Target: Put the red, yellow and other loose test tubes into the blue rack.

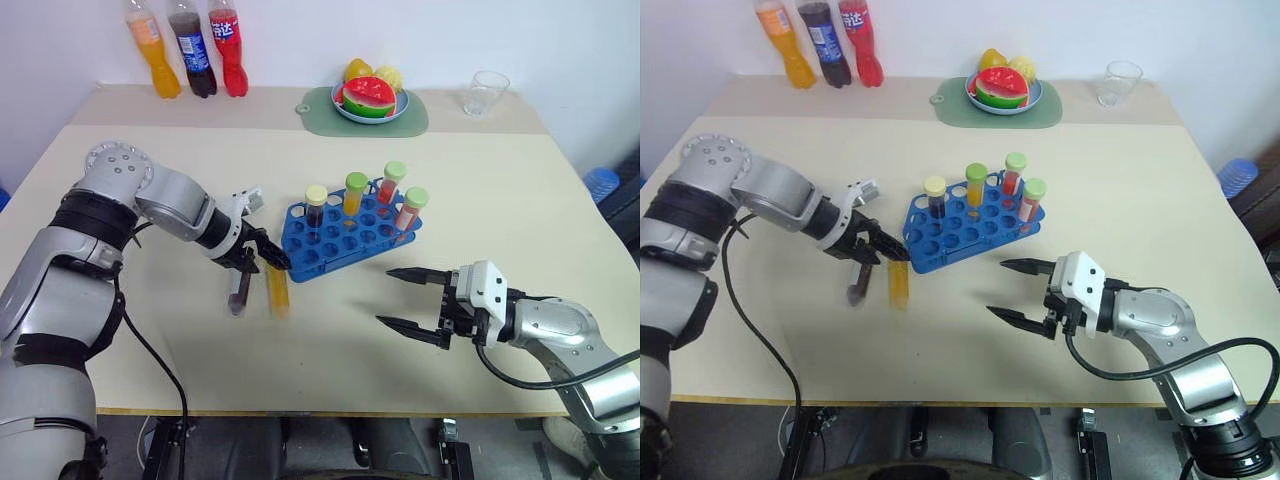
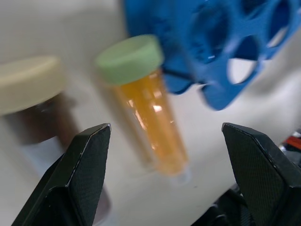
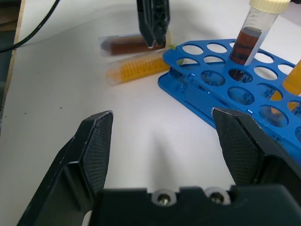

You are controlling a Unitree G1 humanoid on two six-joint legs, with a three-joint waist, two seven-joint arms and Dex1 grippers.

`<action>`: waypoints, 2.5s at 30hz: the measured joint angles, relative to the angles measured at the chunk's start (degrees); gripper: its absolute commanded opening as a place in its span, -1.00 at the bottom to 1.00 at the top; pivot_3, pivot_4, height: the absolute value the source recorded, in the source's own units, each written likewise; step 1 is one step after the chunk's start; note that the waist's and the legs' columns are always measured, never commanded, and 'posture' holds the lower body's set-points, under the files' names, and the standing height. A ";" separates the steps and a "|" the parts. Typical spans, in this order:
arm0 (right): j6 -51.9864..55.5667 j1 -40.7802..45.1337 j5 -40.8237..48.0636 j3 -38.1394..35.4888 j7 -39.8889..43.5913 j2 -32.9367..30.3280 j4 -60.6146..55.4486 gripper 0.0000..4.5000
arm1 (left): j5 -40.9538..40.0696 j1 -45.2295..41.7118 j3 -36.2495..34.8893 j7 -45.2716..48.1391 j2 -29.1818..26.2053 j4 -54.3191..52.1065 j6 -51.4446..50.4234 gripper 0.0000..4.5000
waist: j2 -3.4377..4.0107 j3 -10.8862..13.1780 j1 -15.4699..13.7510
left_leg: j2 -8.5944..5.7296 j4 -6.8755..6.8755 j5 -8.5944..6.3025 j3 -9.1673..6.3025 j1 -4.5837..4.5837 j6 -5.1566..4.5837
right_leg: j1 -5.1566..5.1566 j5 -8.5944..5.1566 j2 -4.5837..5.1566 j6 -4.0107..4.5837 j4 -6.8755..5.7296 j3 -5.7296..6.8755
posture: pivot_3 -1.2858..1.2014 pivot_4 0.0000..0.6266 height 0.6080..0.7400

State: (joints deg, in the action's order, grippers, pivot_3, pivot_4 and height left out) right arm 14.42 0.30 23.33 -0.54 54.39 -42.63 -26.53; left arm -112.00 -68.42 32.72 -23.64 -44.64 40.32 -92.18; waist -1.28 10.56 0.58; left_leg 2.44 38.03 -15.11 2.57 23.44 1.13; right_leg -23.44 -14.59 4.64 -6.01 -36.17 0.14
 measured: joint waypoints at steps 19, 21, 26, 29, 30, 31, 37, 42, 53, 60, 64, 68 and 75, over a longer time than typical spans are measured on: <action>0.26 1.70 0.05 0.07 0.03 0.34 0.34 0.64 | -1.07 1.35 -0.87 -11.75 1.95 -1.49 0.55 0.74 | -0.02 0.00 -0.08 | -0.02 0.02 0.01 -0.02 0.00 0.02 | 0.02 0.01 0.02 -0.01 -0.01 0.00 | 0.03 -0.52 1.00; 0.29 1.88 0.05 0.07 0.04 0.33 0.40 0.64 | -1.06 1.54 -1.00 -13.88 2.79 -1.52 0.75 0.74 | -0.02 0.00 -0.06 | -0.02 0.02 0.02 -0.02 -0.01 0.03 | 0.02 0.02 0.02 -0.04 -0.01 0.00 | 0.03 -0.52 1.00; 0.44 1.85 0.11 0.00 0.03 0.30 0.41 0.67 | -0.93 2.44 -2.42 -17.92 4.20 -2.16 1.55 0.16 | 0.04 -0.03 -0.38 | -0.06 0.03 0.03 -0.02 -0.06 0.05 | 0.09 0.02 0.05 -0.03 -0.02 0.00 | 0.03 -0.52 1.00; 0.85 1.36 0.21 -0.39 0.03 0.00 0.40 0.67 | -0.95 2.91 -3.01 -19.11 5.10 -2.34 1.91 -0.41 | 0.03 -0.03 -1.18 | -0.08 0.06 0.03 -0.01 -0.05 0.05 | 0.10 0.01 0.06 -0.01 0.01 0.00 | 0.03 -0.52 1.00; 1.06 1.15 0.28 -0.46 0.02 -0.15 0.38 0.67 | -1.04 3.08 -3.29 -19.16 5.48 -2.49 1.93 -0.41 | 0.01 -0.03 -1.39 | -0.08 0.06 0.03 -0.02 -0.04 0.06 | 0.10 0.01 0.06 -0.01 0.02 0.00 | 0.03 -0.52 1.00; 1.19 0.97 0.35 -0.51 0.00 -0.17 0.34 0.67 | -1.04 3.10 -3.38 -19.25 5.51 -2.56 1.85 -0.41 | 0.00 -0.03 -1.41 | -0.08 0.06 0.03 -0.02 -0.03 0.06 | 0.10 0.01 0.06 0.00 0.04 0.00 | 0.03 -0.52 1.00; 1.51 0.51 0.43 -1.54 -0.07 -0.23 0.31 0.67 | -1.02 3.96 -4.96 -20.35 5.85 -3.29 1.70 -0.55 | 0.01 -0.03 -1.29 | -0.08 0.06 0.04 -0.03 -0.05 0.07 | 0.10 0.01 0.05 -0.01 0.02 0.00 | 0.03 -0.52 1.00; 1.50 0.72 0.41 -1.76 -0.06 -0.23 0.33 0.67 | -1.04 5.66 -6.78 -21.07 5.88 -5.80 2.54 -0.62 | 0.01 -0.04 -1.38 | -0.08 0.06 0.05 -0.03 -0.04 0.08 | 0.12 0.01 0.06 0.00 0.02 0.00 | 0.03 -0.52 1.00; 1.58 -0.86 0.60 -4.56 -2.53 1.43 0.96 0.67 | 23.15 28.66 -27.65 27.72 -7.01 -48.77 19.51 -0.62 | 0.03 -0.02 -1.03 | -0.04 -0.11 0.35 0.11 -0.04 0.62 | 0.01 -0.09 0.04 0.20 0.06 0.01 | 0.03 -0.52 1.00; 2.84 -6.60 1.20 -8.21 -10.23 6.29 -2.32 0.67 | 54.55 32.94 -26.53 64.16 1.24 -50.88 53.13 -0.62 | 0.04 -0.06 -2.24 | -0.05 0.00 0.10 0.12 0.02 0.19 | 0.10 -0.07 0.07 0.26 0.19 -0.01 | 0.03 -0.52 1.00; 2.84 -10.89 0.88 -10.46 -13.65 7.46 -5.89 0.67 | 65.36 32.46 -22.94 72.07 8.78 -48.06 64.12 -0.62 | 0.04 -0.06 -2.66 | -0.04 0.05 0.03 0.15 0.06 0.05 | 0.07 -0.07 0.05 0.23 0.20 -0.04 | 0.03 -0.52 1.00; 2.85 -13.78 0.36 -11.81 -16.13 7.89 -8.04 0.67 | 72.20 31.65 -21.72 74.90 14.56 -44.58 69.28 -0.62 | 0.05 -0.07 -2.64 | -0.02 0.05 0.03 0.12 0.04 0.03 | 0.05 -0.07 0.00 0.21 0.13 -0.03 | 0.03 -0.52 1.00; 2.85 -18.70 -0.31 -13.54 -20.40 9.59 -12.51 0.67 | 84.55 28.30 -19.95 74.01 25.20 -31.72 78.26 -0.62 | 0.05 -0.08 -2.72 | -0.04 0.10 0.00 0.09 0.05 -0.02 | 0.08 -0.06 0.00 0.17 0.14 -0.04 | 0.03 -0.52 1.00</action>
State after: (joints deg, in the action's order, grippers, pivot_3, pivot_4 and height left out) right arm 17.27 -18.40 23.02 -14.07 33.99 -33.04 -39.04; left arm -27.45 -40.12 12.77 50.37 -19.45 8.59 -13.92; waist -1.23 10.49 -2.14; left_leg 2.41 38.13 -15.11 2.66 23.49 1.12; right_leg -23.37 -14.65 4.64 -5.84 -36.03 0.11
